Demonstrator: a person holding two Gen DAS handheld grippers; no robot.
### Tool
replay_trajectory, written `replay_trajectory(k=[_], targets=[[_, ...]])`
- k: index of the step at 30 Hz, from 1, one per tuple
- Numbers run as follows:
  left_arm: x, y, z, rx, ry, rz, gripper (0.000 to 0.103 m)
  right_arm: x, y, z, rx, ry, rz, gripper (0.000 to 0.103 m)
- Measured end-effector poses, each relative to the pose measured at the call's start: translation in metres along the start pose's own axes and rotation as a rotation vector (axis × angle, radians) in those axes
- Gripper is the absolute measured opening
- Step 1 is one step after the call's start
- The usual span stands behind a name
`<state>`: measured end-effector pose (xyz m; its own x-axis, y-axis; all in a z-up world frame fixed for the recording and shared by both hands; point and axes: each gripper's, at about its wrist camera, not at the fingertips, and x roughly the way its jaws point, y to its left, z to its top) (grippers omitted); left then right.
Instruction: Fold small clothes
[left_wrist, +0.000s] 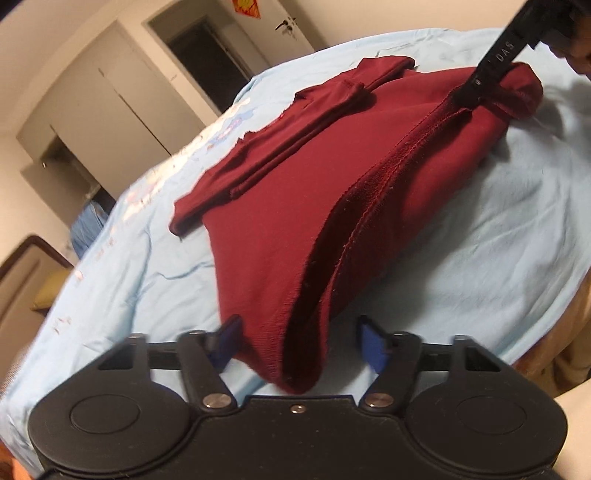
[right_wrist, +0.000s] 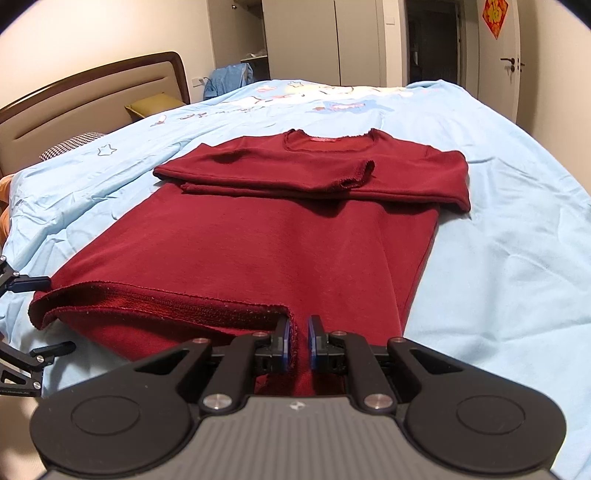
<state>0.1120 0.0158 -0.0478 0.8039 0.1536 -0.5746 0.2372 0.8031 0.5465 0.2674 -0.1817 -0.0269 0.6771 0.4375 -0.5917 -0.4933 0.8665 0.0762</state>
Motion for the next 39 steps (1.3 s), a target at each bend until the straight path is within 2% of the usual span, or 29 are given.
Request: replay_trajectory(k=[5,9,13,18,20,23,25,28,33,39], targets=[[-0.003,0.009,-0.004,-0.002,-0.012,0.012,0.031,0.002,-0.001,-0.001,0.011,0.002,0.001,0.012],[-0.01,0.023,-0.004,-0.067,-0.055,-0.017,0.013,0.001,-0.001,-0.002,0.007,0.0,0.004,0.012],[-0.009,0.045,0.005,-0.22,-0.087,-0.058,0.01,-0.004,-0.001,-0.003,-0.006,-0.006,0.013,0.013],[0.005,0.07,0.021,-0.377,-0.098,-0.098,0.009,-0.017,-0.003,-0.009,-0.011,-0.024,0.025,0.037],[0.011,0.079,0.027,-0.419,-0.097,-0.111,0.009,-0.026,-0.003,-0.013,-0.027,-0.038,0.034,0.054],[0.021,0.088,0.034,-0.468,-0.088,-0.128,0.008,-0.041,0.001,-0.02,-0.074,-0.062,0.044,0.07],[0.027,0.094,0.038,-0.49,-0.08,-0.134,0.008,-0.049,0.007,-0.025,-0.131,-0.072,0.036,0.077],[0.032,0.097,0.041,-0.511,-0.067,-0.14,0.008,-0.055,0.02,-0.036,-0.262,-0.071,-0.012,0.08],[0.033,0.098,0.044,-0.507,-0.062,-0.131,0.008,-0.052,0.046,-0.056,-0.509,-0.06,-0.114,0.08],[0.032,0.099,0.046,-0.503,-0.064,-0.127,0.008,-0.038,0.061,-0.075,-0.681,-0.051,-0.2,0.081]])
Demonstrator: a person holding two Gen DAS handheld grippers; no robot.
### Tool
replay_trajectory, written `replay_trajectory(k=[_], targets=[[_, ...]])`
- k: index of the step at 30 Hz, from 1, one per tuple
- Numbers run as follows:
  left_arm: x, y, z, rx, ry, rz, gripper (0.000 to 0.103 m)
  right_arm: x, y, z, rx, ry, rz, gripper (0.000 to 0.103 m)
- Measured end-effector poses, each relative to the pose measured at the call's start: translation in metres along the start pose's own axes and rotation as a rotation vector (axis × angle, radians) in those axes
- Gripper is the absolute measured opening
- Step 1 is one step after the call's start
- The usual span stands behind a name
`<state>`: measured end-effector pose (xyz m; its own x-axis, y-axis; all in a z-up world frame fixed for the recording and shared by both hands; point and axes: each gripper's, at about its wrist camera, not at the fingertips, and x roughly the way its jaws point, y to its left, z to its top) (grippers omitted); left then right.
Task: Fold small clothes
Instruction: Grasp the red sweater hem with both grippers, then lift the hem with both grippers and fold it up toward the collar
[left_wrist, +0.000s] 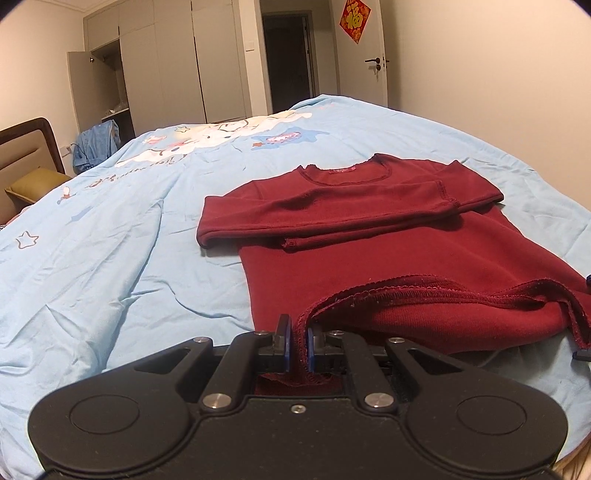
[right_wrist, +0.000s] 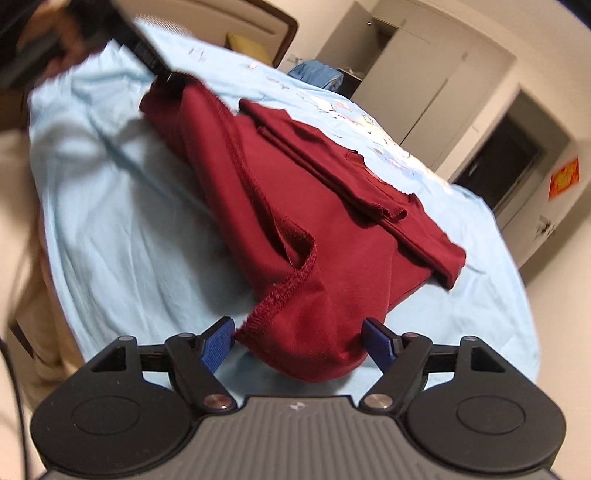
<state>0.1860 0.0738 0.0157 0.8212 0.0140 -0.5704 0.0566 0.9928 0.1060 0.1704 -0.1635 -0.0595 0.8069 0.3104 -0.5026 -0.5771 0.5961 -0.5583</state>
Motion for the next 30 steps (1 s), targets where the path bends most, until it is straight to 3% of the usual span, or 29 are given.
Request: replay_trajectory(k=[9,12,13,14,17,26,30], targets=[[-0.003,0.0,-0.001,-0.002,-0.005,0.005,0.008,-0.002,0.03,-0.009,-0.241,-0.063,-0.131,0.081],[-0.008,0.001,-0.002,-0.008,-0.017,0.012,0.008,-0.006,0.031,-0.009,-0.254,-0.087,-0.138,0.061],[-0.011,0.001,-0.002,-0.013,-0.023,0.014,0.008,-0.008,0.029,-0.009,-0.243,-0.094,-0.129,0.042],[-0.014,0.002,-0.003,-0.018,-0.03,0.017,0.008,-0.011,0.027,-0.008,-0.224,-0.103,-0.118,0.029],[-0.025,0.005,-0.003,-0.035,-0.055,0.033,0.007,-0.021,0.018,-0.006,-0.158,-0.143,-0.118,0.016],[-0.081,0.014,0.009,-0.146,-0.279,0.098,0.005,-0.065,-0.044,0.011,0.261,-0.328,-0.221,0.009],[-0.111,0.009,0.02,-0.141,-0.396,0.108,0.004,-0.086,-0.062,0.019,0.364,-0.426,-0.249,0.008]])
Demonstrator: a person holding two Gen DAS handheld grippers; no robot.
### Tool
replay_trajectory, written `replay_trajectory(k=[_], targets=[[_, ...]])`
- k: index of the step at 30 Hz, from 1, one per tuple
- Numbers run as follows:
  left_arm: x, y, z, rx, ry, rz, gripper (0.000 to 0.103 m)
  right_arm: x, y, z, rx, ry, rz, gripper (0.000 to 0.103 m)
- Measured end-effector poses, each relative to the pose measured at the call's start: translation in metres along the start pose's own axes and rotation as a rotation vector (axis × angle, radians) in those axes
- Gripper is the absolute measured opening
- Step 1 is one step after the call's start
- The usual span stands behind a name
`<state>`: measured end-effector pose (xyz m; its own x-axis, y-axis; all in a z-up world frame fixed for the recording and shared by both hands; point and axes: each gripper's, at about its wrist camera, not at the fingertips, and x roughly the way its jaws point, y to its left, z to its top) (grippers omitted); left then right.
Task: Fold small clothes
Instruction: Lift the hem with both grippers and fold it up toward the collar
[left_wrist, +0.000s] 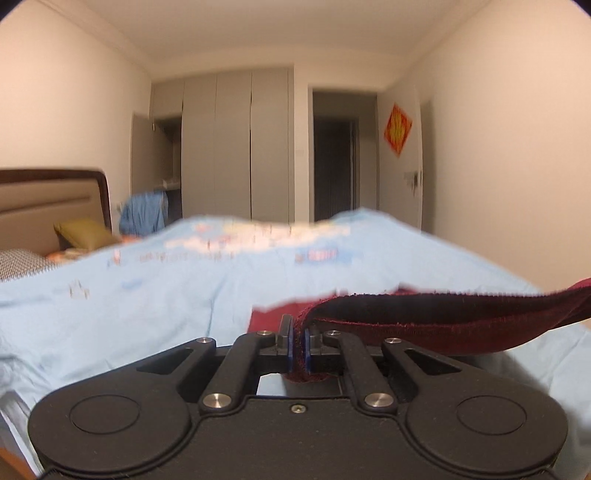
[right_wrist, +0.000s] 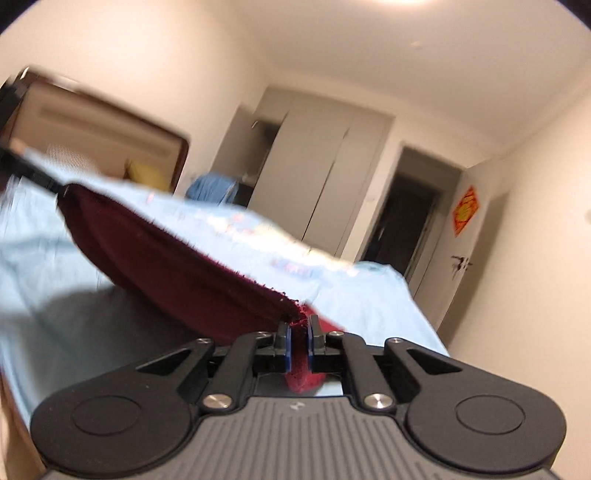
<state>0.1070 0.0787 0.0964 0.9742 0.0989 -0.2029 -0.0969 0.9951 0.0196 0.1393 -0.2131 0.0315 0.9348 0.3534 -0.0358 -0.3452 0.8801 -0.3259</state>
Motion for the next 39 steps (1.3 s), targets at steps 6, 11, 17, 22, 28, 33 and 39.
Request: replay_trajectory(k=[6,11,17,22,28,33,39], targets=[[-0.038,0.004,0.026,-0.066,-0.148,-0.018,0.004,-0.028,-0.024,0.023,0.087,-0.136,-0.043,0.008],[-0.063,0.006,0.04,-0.105,-0.194,-0.049,0.004,-0.057,-0.042,0.041,0.112,-0.218,-0.012,0.008],[-0.09,0.012,0.053,-0.122,-0.242,-0.106,0.004,-0.089,-0.058,0.046,0.14,-0.264,0.019,0.008],[-0.08,0.009,0.06,-0.056,-0.161,-0.144,0.005,-0.084,-0.074,0.048,0.169,-0.24,0.022,0.008],[-0.034,0.008,0.064,-0.009,-0.021,-0.109,0.005,-0.046,-0.082,0.042,0.187,-0.138,0.017,0.008],[0.027,0.016,0.076,0.035,0.049,-0.08,0.006,0.004,-0.077,0.043,0.141,-0.083,0.0,0.008],[0.123,0.01,0.08,0.087,0.178,-0.053,0.007,0.079,-0.081,0.043,0.139,0.01,0.001,0.008]])
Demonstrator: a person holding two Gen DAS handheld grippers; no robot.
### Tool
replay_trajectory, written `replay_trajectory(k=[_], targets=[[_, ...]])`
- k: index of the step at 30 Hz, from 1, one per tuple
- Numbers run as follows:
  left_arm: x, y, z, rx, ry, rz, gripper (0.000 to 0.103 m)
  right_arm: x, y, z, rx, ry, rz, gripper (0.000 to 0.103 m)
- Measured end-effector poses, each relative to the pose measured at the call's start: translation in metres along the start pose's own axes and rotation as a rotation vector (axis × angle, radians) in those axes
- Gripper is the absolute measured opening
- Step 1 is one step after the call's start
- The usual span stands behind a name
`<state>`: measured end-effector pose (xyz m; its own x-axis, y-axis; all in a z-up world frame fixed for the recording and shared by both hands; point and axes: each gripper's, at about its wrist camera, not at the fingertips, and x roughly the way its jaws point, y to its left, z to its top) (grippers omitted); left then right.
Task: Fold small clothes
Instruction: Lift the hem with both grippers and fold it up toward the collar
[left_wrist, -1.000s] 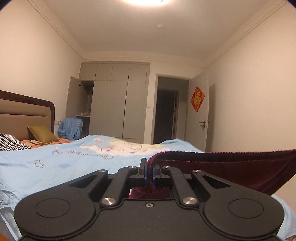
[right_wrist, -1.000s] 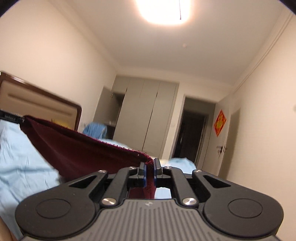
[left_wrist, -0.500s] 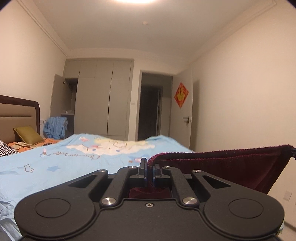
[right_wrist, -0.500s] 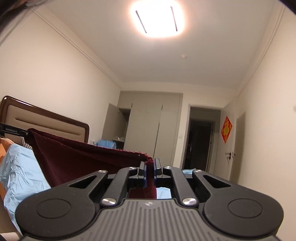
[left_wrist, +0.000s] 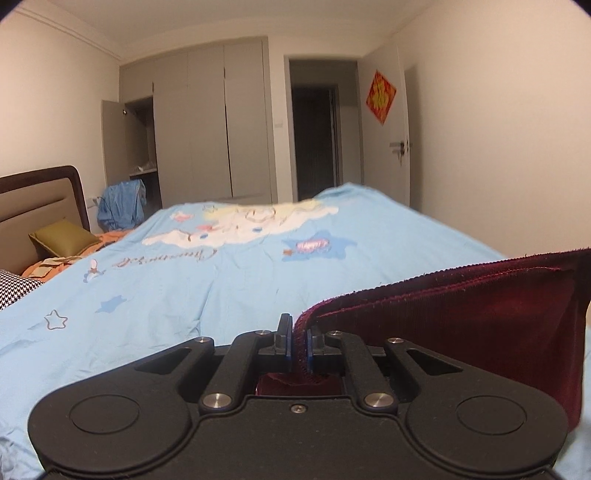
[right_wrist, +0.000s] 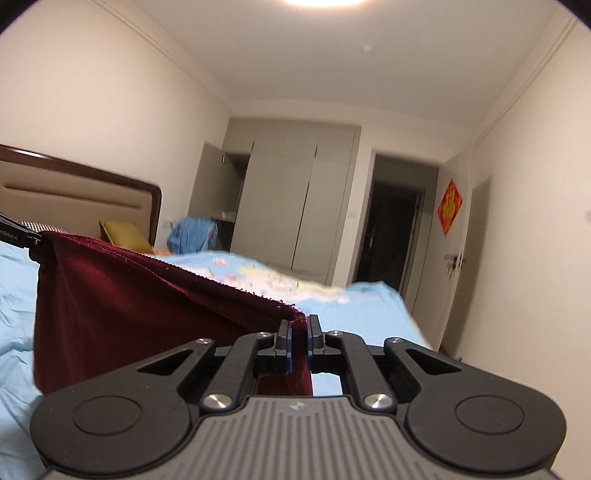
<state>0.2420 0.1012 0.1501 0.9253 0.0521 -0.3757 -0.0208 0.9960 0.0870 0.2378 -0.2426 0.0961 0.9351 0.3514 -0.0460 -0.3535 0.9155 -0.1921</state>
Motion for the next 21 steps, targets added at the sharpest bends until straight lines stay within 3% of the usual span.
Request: replay_trajectory(k=[4,10,21], targets=[[0.065,-0.009,-0.001,0.024,0.103,-0.007,0.007,0.055,-0.005,-0.019,-0.019,0.1,-0.001,0.008],[0.13,-0.018,-0.011,0.05,0.193,0.004,0.007,0.117,-0.007,-0.062,0.005,0.263,-0.008,0.008],[0.213,-0.016,-0.031,-0.011,0.311,0.027,0.007,0.185,-0.016,-0.083,0.058,0.346,-0.026,0.008]])
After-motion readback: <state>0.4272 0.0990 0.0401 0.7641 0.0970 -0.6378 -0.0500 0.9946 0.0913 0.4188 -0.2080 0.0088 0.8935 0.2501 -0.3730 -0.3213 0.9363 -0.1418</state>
